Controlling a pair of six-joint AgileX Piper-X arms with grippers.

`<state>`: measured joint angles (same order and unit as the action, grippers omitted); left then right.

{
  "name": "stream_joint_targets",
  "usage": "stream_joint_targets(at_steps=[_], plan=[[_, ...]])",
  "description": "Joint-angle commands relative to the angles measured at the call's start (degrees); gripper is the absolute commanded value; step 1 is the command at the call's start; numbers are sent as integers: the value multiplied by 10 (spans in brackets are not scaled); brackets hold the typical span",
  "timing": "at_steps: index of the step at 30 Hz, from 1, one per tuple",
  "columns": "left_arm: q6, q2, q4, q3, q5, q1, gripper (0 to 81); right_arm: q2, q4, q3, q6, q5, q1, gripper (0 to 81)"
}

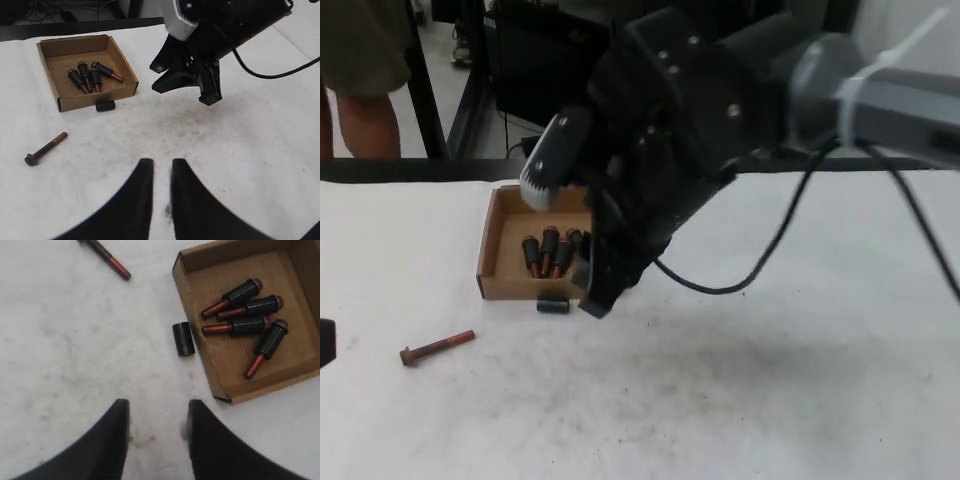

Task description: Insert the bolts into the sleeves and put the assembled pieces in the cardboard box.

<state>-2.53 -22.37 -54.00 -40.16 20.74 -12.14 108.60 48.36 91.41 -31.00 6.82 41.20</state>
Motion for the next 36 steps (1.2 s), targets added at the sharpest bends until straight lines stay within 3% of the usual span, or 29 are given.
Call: stream_joint_targets(at_steps=[1, 13, 21, 36], plan=[[-1, 3, 3, 1, -1, 1, 132, 42, 1, 24, -68, -49, -1, 328], [0, 3, 33, 1, -1, 1, 132, 171, -89, 91, -161, -107, 19, 325], [0, 3, 38, 16, -1, 1, 132, 202, -97, 104, -171, -109, 41, 325], [0, 2, 38, 26, -1, 1, 132, 205, -105, 104, -184, -157, 39, 323]])
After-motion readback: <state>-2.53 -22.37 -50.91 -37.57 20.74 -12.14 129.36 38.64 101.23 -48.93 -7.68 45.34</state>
